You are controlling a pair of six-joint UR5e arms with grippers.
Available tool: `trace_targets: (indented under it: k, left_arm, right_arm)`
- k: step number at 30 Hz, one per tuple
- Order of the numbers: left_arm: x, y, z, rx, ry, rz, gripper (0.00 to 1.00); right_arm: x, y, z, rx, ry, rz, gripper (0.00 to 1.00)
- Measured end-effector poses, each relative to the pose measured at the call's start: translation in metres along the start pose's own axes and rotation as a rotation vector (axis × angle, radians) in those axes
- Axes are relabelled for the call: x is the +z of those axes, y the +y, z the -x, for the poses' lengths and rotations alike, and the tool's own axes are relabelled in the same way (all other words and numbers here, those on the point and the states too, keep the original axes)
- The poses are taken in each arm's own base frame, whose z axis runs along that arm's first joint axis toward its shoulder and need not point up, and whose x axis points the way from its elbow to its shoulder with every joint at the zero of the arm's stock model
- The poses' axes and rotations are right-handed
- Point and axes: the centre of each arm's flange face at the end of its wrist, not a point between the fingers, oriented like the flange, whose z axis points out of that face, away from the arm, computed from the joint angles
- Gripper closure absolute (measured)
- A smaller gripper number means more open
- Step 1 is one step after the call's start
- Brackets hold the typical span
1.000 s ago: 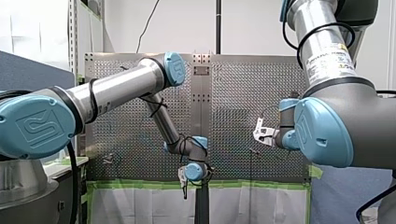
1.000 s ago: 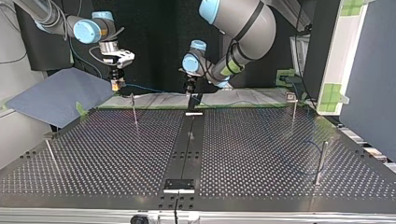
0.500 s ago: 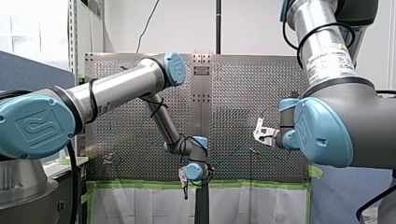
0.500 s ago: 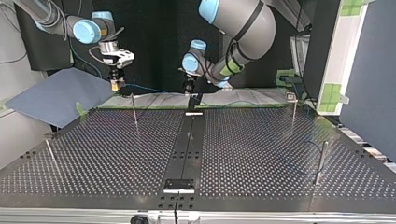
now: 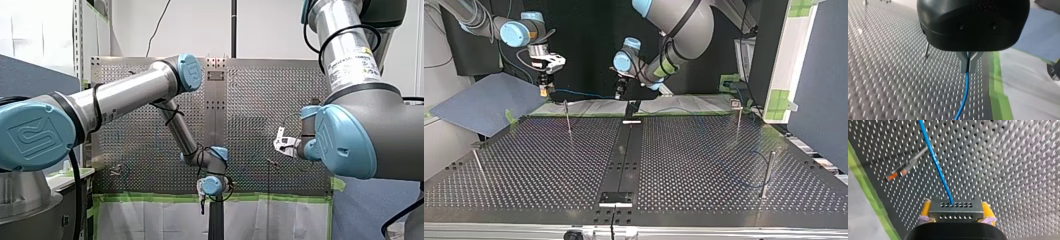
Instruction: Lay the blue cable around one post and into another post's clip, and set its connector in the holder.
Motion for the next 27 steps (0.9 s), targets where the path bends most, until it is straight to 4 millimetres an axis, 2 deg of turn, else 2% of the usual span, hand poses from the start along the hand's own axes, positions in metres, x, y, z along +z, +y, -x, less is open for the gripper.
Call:
trace_targets:
  k: [9, 15, 22, 27]
  left_arm:
    - [-0.022, -0.044, 0.001, 0.029, -0.015, -0.035, 0.98]
    - [-0.033, -0.06, 0.01, 0.029, -0.03, -0.05, 0.98]
    - [-0.043, -0.063, 0.034, -0.011, -0.075, -0.065, 0.98]
    - [-0.049, -0.059, 0.037, -0.012, -0.078, -0.063, 0.98]
  right_arm:
    - [-0.009, 0.022, 0.002, 0.003, -0.027, 0.113, 1.0]
    - [-0.022, 0.038, 0.009, 0.027, -0.024, 0.182, 1.0]
    - [-0.027, 0.058, 0.007, 0.062, -0.012, 0.233, 1.0]
    - [-0.028, 0.072, 0.004, 0.072, -0.006, 0.26, 1.0]
